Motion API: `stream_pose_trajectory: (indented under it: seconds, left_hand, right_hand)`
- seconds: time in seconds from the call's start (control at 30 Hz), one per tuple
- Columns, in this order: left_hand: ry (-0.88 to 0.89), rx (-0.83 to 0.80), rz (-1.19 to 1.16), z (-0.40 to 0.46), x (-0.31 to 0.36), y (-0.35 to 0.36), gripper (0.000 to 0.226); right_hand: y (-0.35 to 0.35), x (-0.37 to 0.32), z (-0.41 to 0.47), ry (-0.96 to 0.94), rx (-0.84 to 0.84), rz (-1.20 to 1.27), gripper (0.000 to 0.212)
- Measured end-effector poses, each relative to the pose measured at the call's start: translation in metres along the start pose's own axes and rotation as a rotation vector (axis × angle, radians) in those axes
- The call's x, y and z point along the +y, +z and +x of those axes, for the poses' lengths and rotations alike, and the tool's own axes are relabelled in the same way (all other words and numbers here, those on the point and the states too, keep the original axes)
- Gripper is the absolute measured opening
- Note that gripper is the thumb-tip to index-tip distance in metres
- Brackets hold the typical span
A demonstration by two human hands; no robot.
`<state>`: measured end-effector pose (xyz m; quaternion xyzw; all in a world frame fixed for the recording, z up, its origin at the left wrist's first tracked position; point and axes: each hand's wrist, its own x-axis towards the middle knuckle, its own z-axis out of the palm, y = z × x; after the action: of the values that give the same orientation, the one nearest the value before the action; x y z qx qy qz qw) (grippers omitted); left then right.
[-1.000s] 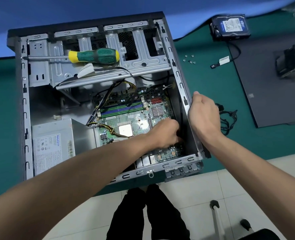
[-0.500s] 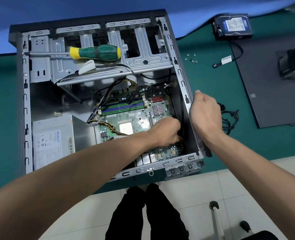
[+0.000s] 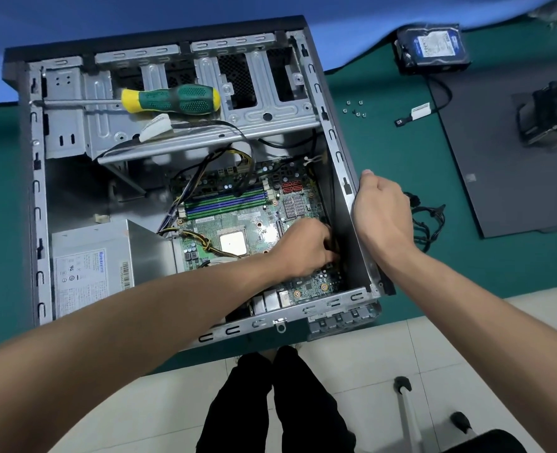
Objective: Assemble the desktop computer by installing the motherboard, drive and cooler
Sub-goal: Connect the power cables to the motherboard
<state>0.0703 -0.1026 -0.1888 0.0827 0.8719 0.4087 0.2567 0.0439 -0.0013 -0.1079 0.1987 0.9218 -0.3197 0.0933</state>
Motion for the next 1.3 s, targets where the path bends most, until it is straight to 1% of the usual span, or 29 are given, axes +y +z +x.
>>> stream_pose_trajectory:
  seconds: [0.37, 0.77, 0.87, 0.93, 1.07, 1.17, 1.3]
  left_hand:
    - [0.006, -0.046, 0.104, -0.0008, 0.0072, -0.0006, 0.036]
    - [0.111, -0.058, 0.166, -0.0052, 0.0071, -0.0025, 0.029]
    - [0.119, -0.054, 0.19, -0.0043, 0.0046, -0.0009, 0.033]
    - [0.123, -0.037, 0.175, -0.0041, 0.0041, 0.0, 0.038]
    - [0.086, -0.013, 0.119, -0.0027, 0.0029, -0.0003, 0.033]
    - [0.085, -0.027, 0.128, -0.0036, 0.005, 0.0004, 0.041]
    - [0.081, -0.053, 0.128, -0.0053, 0.0076, -0.0001, 0.034]
  right_hand:
    - [-0.0002, -0.0001, 0.0004, -0.007, 0.001, -0.009, 0.043]
    - [-0.0002, -0.0015, -0.0004, 0.006, 0.01, -0.015, 0.043]
    - [-0.0001, -0.0016, -0.0005, 0.012, 0.015, -0.012, 0.042]
    - [-0.0006, -0.0013, -0.0004, 0.009, 0.016, -0.011, 0.042]
    - [-0.0007, -0.0016, -0.0004, 0.013, 0.012, -0.007, 0.041]
    - [-0.0005, -0.002, -0.0005, 0.014, 0.013, -0.006, 0.04]
    - [-0.0005, -0.002, -0.001, 0.013, 0.015, 0.0, 0.04]
